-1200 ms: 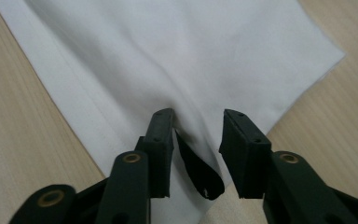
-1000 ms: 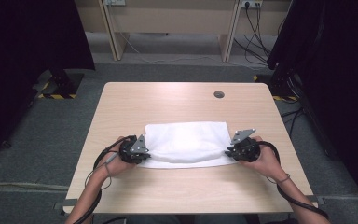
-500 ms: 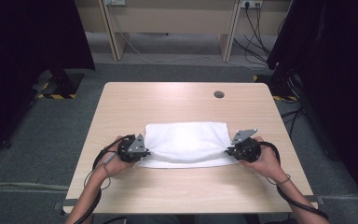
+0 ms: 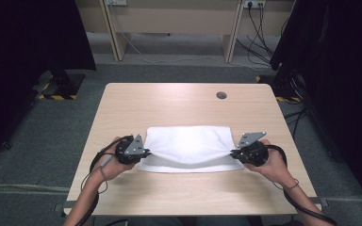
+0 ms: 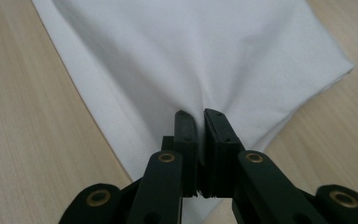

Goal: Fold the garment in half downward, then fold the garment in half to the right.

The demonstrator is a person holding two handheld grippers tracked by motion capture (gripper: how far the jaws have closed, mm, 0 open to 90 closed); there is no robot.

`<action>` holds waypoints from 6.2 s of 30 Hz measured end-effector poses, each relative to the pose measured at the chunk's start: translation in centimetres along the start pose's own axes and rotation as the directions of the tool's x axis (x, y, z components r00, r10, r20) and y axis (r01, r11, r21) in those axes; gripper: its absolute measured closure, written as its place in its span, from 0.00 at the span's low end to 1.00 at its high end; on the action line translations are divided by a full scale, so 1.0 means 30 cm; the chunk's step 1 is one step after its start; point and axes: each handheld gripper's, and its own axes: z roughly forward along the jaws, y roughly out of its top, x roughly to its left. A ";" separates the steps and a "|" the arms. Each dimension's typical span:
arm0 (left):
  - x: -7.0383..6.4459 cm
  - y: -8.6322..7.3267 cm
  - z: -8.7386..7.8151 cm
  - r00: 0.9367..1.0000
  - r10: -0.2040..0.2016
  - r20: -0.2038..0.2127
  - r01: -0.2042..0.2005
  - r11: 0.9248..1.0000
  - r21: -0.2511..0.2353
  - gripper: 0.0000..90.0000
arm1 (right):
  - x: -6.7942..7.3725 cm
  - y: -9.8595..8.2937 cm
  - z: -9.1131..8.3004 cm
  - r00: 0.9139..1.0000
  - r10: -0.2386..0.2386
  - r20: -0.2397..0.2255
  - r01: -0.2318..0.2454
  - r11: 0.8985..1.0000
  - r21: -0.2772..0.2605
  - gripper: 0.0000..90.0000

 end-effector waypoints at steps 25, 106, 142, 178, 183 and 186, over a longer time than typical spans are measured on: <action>-0.032 0.168 0.180 1.000 0.007 -0.029 -0.007 1.000 -0.030 0.60 | 0.013 0.084 0.086 0.996 0.090 -0.021 -0.090 0.996 -0.006 0.69; -0.028 0.057 0.047 0.879 -0.433 -0.199 0.368 0.882 -0.296 0.15 | -0.032 0.003 -0.012 0.913 0.405 -0.050 -0.405 0.881 -0.246 0.27; 0.350 0.024 0.170 0.820 -0.561 -0.110 0.551 0.827 -0.110 0.51 | -0.017 0.098 0.001 0.946 0.322 -0.043 -0.323 0.922 -0.211 0.27; 0.301 0.135 0.108 0.910 -0.401 -0.107 0.393 0.915 -0.092 0.96 | 0.203 0.426 0.093 0.991 -0.011 -0.135 -0.015 0.981 -0.192 0.33; 0.301 0.141 0.098 0.912 -0.397 -0.108 0.389 0.917 -0.089 0.96 | 0.245 0.488 0.129 0.987 -0.044 -0.152 0.014 0.981 -0.192 0.33; 0.299 0.143 0.094 0.913 -0.394 -0.102 0.387 0.918 -0.087 0.96 | 0.264 0.509 0.147 0.986 -0.063 -0.156 0.033 0.982 -0.187 0.34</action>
